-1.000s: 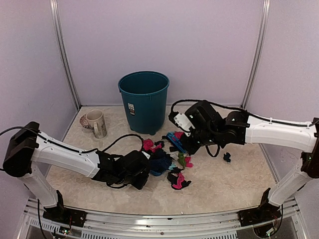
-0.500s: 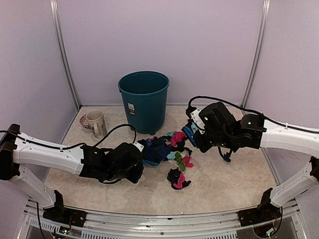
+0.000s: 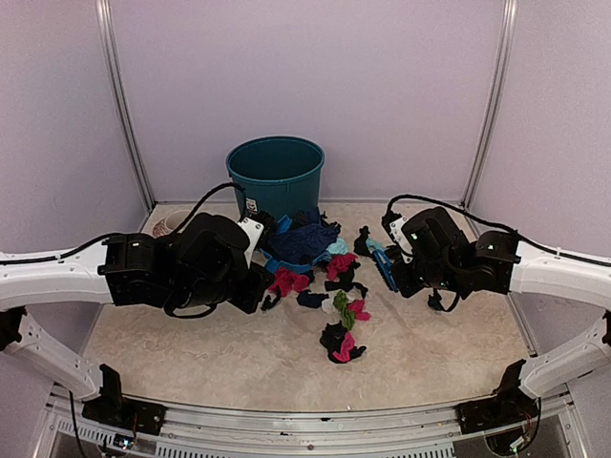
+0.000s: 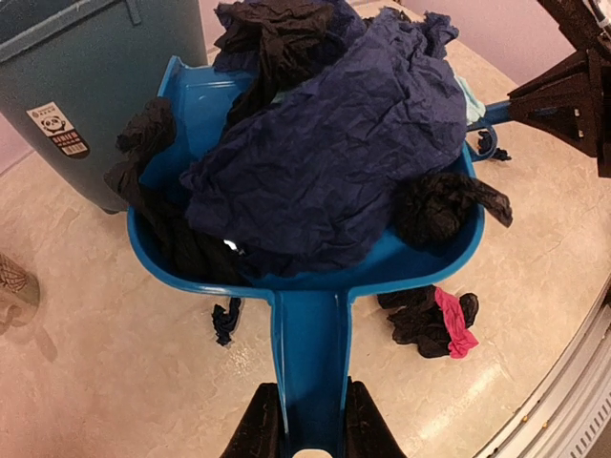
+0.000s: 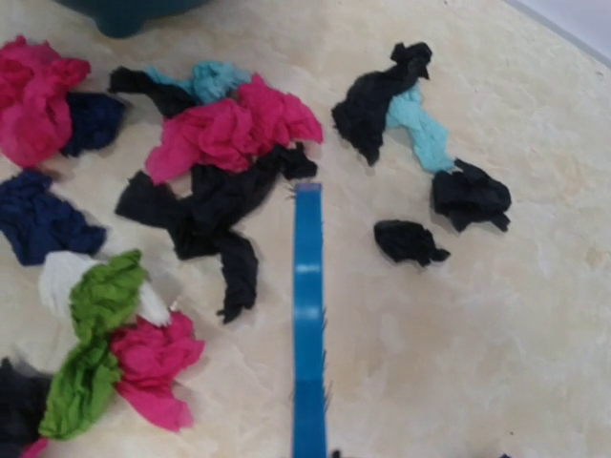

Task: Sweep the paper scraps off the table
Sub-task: Dump the paper scraps into the trash bin.

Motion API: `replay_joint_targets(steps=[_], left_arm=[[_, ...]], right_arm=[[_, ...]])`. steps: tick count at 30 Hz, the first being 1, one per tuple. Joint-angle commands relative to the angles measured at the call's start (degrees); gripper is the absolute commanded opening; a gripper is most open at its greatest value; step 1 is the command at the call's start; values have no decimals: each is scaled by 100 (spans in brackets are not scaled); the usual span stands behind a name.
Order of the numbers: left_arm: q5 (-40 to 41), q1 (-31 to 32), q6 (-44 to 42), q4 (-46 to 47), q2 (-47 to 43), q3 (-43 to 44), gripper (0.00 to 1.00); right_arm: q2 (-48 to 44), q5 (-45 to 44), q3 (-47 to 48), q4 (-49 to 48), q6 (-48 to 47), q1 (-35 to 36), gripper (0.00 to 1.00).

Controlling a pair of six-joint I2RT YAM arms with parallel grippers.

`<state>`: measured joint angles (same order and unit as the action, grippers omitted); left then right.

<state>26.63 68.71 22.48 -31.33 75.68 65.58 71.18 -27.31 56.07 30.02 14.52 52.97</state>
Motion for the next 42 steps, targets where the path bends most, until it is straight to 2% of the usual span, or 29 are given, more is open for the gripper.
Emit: replay_joint_targets(steps=[1, 6, 13, 21, 25, 30, 36, 42], left_arm=[[20, -86, -336, -556, -32, 605, 0], [97, -280, -562, -793, 82, 1313, 0], [219, -883, -960, -1030, 355, 2234, 0], [497, -1648, -1556, -958, 927, 3060, 0], [741, -1885, -1996, -698, 1250, 3197, 0], [1190, -2098, -2526, -279, 1628, 3236, 0], [2140, -2116, -3271, 280, 2054, 3324, 0], [3255, -2107, -4540, 1073, 2484, 3385, 0]], right_arm=[[-166, 97, -69, -317, 61, -36, 0], [-198, 161, -162, -436, 61, -35, 0], [-230, 237, -234, -559, 64, -35, 0], [-218, 303, -272, -637, 8, -33, 0], [-218, 322, -275, -632, 4, -40, 0], [-317, 354, -388, -686, 15, -37, 0], [-454, 348, -536, -713, 64, -39, 0], [-608, 356, -678, -812, 54, -44, 0]])
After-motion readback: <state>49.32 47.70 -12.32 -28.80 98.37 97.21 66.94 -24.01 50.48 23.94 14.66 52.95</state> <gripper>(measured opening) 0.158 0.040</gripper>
